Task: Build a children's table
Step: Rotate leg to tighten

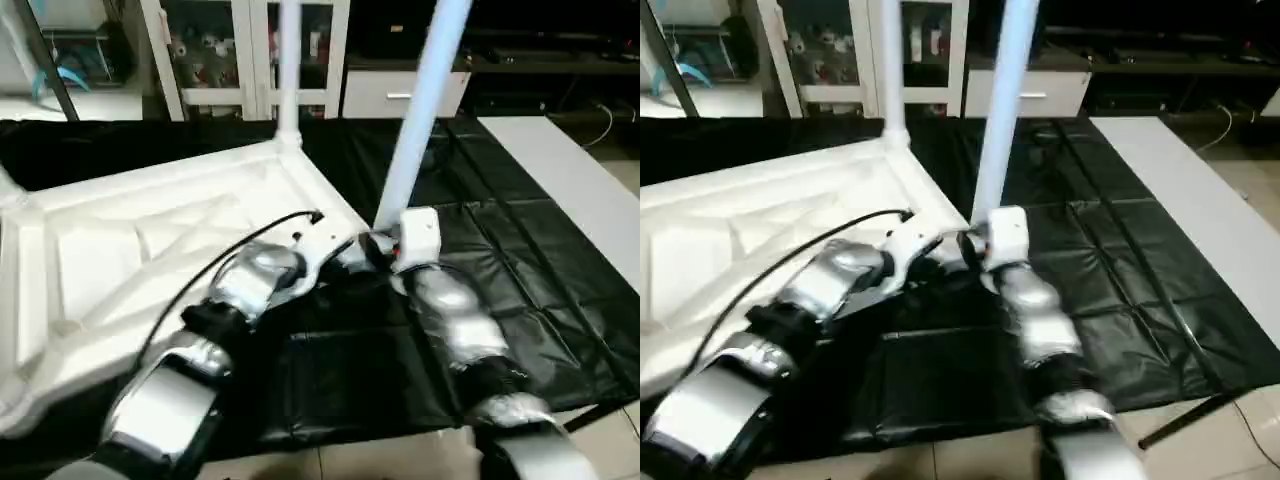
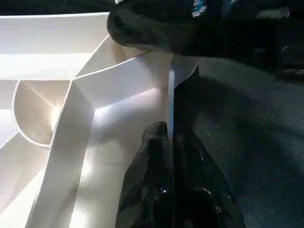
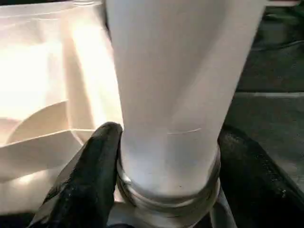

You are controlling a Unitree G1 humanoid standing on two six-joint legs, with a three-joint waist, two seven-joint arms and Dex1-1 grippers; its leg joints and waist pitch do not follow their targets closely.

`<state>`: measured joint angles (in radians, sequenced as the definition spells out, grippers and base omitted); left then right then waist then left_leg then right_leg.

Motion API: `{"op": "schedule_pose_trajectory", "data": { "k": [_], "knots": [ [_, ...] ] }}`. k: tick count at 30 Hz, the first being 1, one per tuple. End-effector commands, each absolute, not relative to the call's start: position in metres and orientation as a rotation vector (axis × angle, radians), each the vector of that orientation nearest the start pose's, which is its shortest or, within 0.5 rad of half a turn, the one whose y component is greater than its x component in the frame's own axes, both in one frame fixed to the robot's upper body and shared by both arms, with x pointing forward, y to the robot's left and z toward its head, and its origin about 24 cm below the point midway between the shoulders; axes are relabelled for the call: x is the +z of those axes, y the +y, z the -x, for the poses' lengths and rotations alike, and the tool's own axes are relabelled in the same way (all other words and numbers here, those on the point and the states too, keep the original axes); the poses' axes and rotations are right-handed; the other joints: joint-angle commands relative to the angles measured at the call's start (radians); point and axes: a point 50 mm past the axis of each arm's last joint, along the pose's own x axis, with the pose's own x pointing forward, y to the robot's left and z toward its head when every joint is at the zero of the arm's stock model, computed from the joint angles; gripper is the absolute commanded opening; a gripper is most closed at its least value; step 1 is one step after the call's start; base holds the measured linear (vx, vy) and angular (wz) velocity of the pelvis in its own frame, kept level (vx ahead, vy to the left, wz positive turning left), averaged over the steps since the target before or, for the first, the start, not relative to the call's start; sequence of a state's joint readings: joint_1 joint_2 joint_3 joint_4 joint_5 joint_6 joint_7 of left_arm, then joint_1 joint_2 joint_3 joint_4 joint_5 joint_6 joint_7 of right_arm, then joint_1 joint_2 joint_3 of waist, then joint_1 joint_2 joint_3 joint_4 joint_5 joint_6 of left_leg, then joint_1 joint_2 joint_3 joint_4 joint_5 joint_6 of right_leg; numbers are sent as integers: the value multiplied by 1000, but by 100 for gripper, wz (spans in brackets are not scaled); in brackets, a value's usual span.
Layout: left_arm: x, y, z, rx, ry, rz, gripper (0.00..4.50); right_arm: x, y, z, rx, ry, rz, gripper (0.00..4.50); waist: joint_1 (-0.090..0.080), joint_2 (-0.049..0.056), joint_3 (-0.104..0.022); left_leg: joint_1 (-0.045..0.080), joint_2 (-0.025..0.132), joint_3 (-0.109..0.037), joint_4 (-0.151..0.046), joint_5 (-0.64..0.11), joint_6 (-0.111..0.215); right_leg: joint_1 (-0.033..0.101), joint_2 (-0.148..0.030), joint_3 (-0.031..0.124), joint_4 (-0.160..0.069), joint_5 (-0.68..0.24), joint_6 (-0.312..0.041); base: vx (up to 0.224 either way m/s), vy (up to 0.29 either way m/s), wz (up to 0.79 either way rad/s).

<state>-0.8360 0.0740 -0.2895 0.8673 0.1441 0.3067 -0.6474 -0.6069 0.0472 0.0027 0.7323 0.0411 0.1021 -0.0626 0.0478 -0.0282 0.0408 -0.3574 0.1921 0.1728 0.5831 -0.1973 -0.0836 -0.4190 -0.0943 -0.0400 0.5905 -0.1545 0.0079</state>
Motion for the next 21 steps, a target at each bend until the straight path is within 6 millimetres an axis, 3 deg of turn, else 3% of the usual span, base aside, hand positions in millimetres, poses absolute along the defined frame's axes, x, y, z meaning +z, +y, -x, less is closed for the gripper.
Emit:
{"op": "schedule_pose_trajectory", "data": {
  "k": [1,6,9,10,13,14,17,20,21],
  "knots": [
    [57,64,-364,-768,452,-405,0,33,-77,-346,97,258,76,263,2,-8,-63,-1,13,4,-70,-167,17,54,-32,25,-59,-169,-201,0,0,0],
    [54,68,-362,-787,462,-409,0,47,-73,-353,140,169,-3,263,5,-11,-59,-1,16,5,-73,-206,40,52,-35,25,-66,-234,-184,0,0,0],
    [50,75,-362,-784,475,-409,0,52,-70,-349,247,125,-37,263,5,-9,-58,-3,16,4,-74,-203,44,54,-33,24,-65,-223,-182,0,0,0],
    [49,77,-362,-782,479,-409,0,53,-70,-348,279,118,-44,319,7,-9,-58,-3,17,4,-73,-199,48,55,-34,24,-64,-214,-184,0,0,0],
    [48,82,-361,-791,484,-430,0,60,-80,-346,288,94,-60,335,14,-13,-60,-6,17,5,-70,-139,78,59,-35,25,-58,-146,-195,0,0,0],
    [49,84,-361,-798,487,-433,0,62,-85,-345,299,93,-64,342,9,-14,-58,-15,16,2,-74,-140,79,67,-36,22,-58,-165,-186,0,0,0],
    [48,96,-356,-878,509,-474,0,68,-109,-340,442,131,-80,379,3,-12,-56,-5,20,2,-73,-166,83,63,-33,23,-64,-200,-192,0,0,0],
    [47,102,-352,-927,529,-470,0,71,-125,-336,531,151,-90,398,1,-3,-57,-4,22,4,-71,-161,81,62,-33,25,-62,-171,-217,0,0,0],
    [47,106,-348,-979,542,-469,0,70,-136,-329,639,163,-23,416,4,11,-57,-2,22,2,-71,-167,71,61,-33,24,-61,-164,-230,0,0,0]
  ]
}}
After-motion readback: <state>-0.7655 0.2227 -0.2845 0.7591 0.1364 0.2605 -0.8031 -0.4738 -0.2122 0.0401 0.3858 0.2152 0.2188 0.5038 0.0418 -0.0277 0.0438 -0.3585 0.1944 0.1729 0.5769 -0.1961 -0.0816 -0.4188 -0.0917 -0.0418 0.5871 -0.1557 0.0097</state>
